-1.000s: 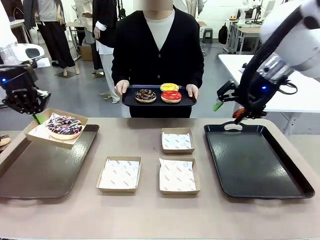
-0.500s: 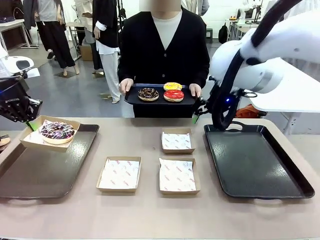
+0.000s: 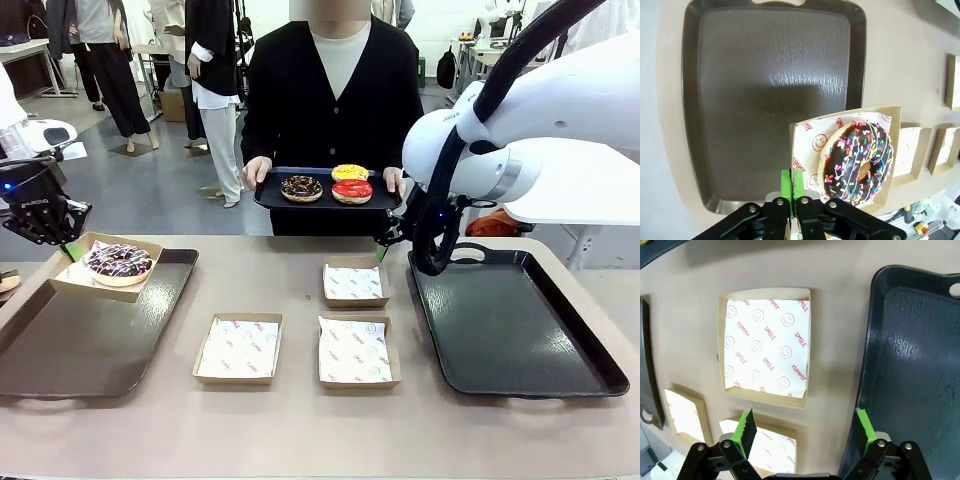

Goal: Individually package the donuts and arrange them on the tray.
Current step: Place the picked Paper togo box on the Handle tray while simultaneously picking up another Paper togo box from the table with the other hand.

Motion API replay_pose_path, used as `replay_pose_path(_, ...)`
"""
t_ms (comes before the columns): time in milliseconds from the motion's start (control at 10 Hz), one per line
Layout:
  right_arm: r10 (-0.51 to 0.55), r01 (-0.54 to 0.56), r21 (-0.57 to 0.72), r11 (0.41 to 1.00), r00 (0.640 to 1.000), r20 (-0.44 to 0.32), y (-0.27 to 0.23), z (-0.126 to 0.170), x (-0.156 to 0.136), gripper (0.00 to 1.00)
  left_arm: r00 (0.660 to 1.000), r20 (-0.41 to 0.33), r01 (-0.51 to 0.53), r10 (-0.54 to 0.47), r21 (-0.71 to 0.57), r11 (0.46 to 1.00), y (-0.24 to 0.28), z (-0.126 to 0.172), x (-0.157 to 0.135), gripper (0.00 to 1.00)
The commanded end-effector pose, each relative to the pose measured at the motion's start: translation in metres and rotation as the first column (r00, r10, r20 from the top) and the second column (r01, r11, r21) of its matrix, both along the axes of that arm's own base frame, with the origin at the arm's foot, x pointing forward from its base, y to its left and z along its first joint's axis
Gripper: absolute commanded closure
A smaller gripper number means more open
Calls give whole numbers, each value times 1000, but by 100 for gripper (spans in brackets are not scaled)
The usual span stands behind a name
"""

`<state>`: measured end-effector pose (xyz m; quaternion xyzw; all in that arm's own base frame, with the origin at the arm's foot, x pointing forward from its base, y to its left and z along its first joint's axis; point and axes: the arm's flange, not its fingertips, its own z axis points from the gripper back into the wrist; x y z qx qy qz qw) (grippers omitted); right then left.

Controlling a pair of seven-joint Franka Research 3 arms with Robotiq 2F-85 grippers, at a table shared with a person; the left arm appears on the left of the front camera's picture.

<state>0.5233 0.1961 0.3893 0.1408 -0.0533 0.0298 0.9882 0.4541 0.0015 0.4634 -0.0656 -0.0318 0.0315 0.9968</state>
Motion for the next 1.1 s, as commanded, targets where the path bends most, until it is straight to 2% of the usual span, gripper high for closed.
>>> replay_pose_path(0,-2,2,0,1000,1000,4,-4,4,-2,0,1000,2,-2,2,-3,1000,1,2,-9,99)
replay_pose_path(500,-3,3,1,1000,1000,8,-2,5,0,0,1000,-1,1,-1,-1,1000,0,2,-3,99)
replay_pose_path(600,17,-16,-71,997,1000,13,11,8,-2,0,999,-15,36,-36,26,999,7,-15,-4,99)
replay_pose_path(800,34,-33,-157,987,999,3,32,13,3,0,994,12,111,-111,54,992,19,-28,4,99)
replay_pose_path(1000,49,-50,-223,973,999,-11,47,14,9,0,993,-14,121,-121,82,989,33,-52,10,99)
